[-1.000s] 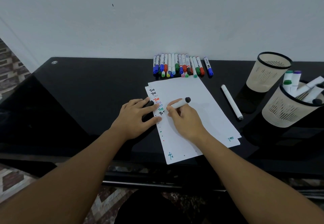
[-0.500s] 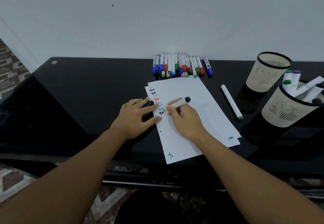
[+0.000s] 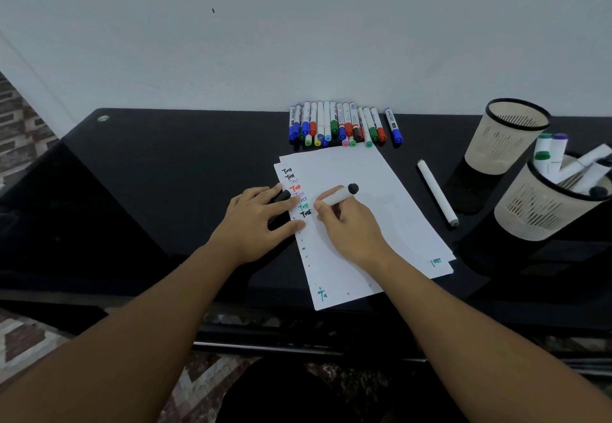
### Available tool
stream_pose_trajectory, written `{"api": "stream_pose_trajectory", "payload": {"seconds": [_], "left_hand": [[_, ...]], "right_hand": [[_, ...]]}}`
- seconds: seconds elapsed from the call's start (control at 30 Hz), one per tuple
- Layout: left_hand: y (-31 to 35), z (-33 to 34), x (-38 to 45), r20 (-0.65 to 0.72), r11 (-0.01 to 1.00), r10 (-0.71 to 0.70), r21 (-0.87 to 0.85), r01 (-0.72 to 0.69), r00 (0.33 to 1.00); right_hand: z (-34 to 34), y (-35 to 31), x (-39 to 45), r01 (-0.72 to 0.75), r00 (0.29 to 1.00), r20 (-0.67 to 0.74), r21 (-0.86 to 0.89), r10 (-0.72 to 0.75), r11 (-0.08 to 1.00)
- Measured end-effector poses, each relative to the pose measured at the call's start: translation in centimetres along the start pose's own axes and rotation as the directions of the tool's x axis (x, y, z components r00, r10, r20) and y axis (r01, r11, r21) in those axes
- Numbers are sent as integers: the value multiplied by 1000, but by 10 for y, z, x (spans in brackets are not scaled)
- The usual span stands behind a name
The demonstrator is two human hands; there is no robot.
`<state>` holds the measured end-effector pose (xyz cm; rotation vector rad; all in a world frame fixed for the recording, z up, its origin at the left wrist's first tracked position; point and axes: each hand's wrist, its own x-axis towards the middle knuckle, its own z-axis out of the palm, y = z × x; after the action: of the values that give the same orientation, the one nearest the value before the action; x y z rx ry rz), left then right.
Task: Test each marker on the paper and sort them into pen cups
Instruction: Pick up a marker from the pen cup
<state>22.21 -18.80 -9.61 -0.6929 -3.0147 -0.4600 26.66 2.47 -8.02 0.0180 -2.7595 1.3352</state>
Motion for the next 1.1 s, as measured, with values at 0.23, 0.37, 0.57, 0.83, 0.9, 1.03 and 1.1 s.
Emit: {"api": "stream_pose_trajectory", "payload": {"seconds": [0.23, 0.37, 0.57, 0.83, 0.9, 1.03, 1.1], "left_hand": [[0, 0, -4, -88, 995, 28, -89, -36, 996], [2, -3, -4, -135, 953, -80, -300, 37, 988], [6, 0, 6, -198, 937, -231, -311, 162, 953], [11, 5, 2, -323, 963, -176, -253, 94, 930], [13, 4, 0, -352, 962, -151, -267, 56, 924], [15, 5, 0, -385, 959, -106, -283, -8, 917], [15, 5, 0, -391, 957, -107, -289, -12, 914]], "right_hand": [[-3, 4, 0, 10, 996, -86, 266, 13, 964], [-3, 4, -2, 16, 997, -72, 271, 4, 962], [-4, 7, -3, -17, 999, 35, 258, 9, 966], [-8, -2, -3, -39, 999, 40, 462, 22, 886], [-11, -3, -2, -25, 1000, 15, 439, 20, 898], [-22, -5, 2, -53, 998, 47, 418, 36, 907], [-28, -3, 8, -38, 998, 52, 223, 27, 974]]}}
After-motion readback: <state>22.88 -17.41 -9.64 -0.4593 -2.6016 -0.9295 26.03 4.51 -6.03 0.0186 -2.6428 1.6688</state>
